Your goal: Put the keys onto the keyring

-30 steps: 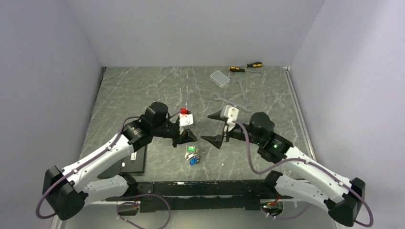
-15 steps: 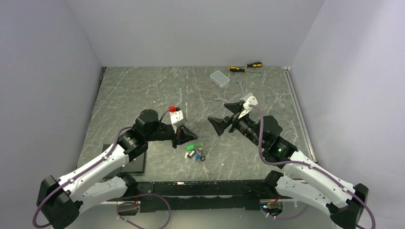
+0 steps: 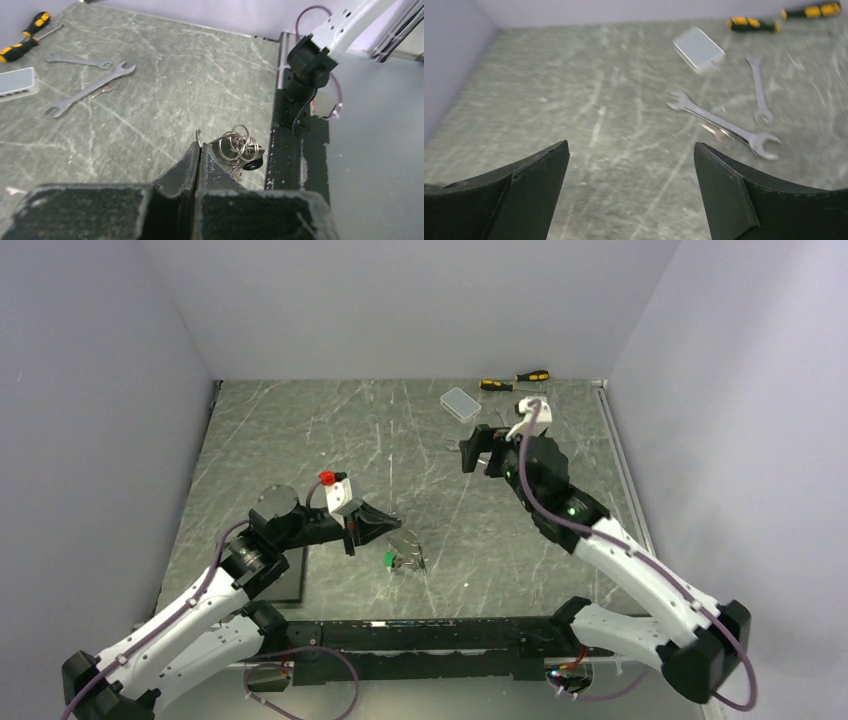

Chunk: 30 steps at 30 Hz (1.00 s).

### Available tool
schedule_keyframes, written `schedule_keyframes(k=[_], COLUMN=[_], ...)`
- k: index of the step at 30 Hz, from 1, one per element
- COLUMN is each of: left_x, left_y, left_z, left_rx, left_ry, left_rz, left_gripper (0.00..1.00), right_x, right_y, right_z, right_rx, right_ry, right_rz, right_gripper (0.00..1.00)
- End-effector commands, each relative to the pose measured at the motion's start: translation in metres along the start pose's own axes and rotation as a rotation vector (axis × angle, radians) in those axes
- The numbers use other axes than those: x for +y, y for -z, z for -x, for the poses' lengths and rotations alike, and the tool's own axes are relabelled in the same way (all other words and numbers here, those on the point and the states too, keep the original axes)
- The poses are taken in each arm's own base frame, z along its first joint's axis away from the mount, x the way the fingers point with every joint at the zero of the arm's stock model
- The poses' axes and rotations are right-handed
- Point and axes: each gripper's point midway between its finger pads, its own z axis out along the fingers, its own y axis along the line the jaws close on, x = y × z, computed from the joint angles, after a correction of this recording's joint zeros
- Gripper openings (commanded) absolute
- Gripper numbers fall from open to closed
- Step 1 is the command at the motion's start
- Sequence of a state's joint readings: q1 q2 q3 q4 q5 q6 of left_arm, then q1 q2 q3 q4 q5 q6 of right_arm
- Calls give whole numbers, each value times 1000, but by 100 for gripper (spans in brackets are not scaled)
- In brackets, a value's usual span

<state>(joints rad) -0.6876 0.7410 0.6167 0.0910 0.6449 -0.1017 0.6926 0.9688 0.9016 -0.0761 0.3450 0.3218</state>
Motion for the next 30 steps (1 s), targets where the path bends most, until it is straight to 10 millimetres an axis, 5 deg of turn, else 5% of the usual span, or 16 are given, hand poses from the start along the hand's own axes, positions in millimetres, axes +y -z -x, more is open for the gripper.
schedule_keyframes(k=[1, 11, 19, 30], left_x=[12, 28, 29, 30], left_y=[17, 22, 18, 18], left_z=[14, -4, -12, -14], left_rx=[27, 130, 153, 162], left_ry=[-198, -243, -221, -225], left_rz=[85, 147, 132, 124], left_gripper=[0, 0, 0, 0], right_x=[-37, -117, -139, -178], right_y=[-18, -79, -113, -127], right_z=[-36, -106, -140, -179], right_rx=[201, 433, 487, 566], right_ry=[-69, -188, -374, -358], right_rz=[-133, -302, -171, -298], right_gripper=[100, 81, 67, 57])
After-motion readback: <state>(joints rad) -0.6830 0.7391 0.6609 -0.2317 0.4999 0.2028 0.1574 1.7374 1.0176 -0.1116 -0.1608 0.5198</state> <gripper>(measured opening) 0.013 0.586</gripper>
